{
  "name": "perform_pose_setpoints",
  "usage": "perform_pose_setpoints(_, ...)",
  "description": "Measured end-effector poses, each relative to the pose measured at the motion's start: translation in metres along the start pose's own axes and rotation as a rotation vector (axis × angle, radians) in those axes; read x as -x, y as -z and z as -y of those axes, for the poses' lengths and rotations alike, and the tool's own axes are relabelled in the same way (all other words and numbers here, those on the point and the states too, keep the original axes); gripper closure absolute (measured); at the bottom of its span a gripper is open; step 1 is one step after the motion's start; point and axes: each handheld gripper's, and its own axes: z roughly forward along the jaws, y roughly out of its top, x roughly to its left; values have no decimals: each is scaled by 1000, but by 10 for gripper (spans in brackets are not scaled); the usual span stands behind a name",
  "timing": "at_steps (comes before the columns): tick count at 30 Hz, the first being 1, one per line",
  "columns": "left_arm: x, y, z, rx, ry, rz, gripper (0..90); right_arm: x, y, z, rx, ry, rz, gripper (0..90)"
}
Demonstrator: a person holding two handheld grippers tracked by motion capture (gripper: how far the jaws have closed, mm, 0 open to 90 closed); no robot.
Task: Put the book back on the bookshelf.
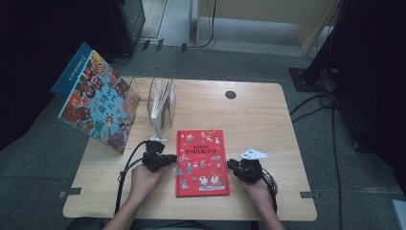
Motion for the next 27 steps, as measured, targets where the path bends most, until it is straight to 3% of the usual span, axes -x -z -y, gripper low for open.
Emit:
perform_pose_setpoints(3,1,2,1,-1,5,12,838,2,2,-5,16,-13,1,768)
perform_pose_setpoints(5,3,0,2,-14,6,13,839,5,1,-12,11,-60,-33,719)
perform_pose_setpoints(9,2,0,2,-22,9,12,819,6,-7,-19,-83,-125,-96,628)
perform_pose_setpoints(12,2,0,2,-29,13,14,819,9,-9,-24,-106,-141,-86,615)
perform_pose_setpoints(13,2,0,2,-27,12,22,824,13,-14,-31,-155,-184,-111,629)
perform_pose_setpoints(14,2,0,2,-24,1,27,845,16,-16,-37,-189,-211,-124,640)
perform_pose_setpoints(16,6,0,6,2,-54,9,864,19,-20,-43,-227,-221,-139,649)
perform_pose_setpoints(18,7,0,7,9,-59,2,871,21,-22,-48,-251,-208,-135,648)
perform_pose_setpoints(19,5,-1,8,-1,-18,32,871,23,-24,-51,-271,-223,-146,656)
perform_pose_setpoints(22,2,-3,9,-13,41,70,873,27,-26,-54,-298,-271,-169,663)
perform_pose_setpoints(26,4,-3,10,-8,47,61,875,31,-28,-56,-312,-353,-185,646)
perform_pose_setpoints(27,4,-3,10,-8,52,64,875,31,-28,-56,-312,-353,-185,646)
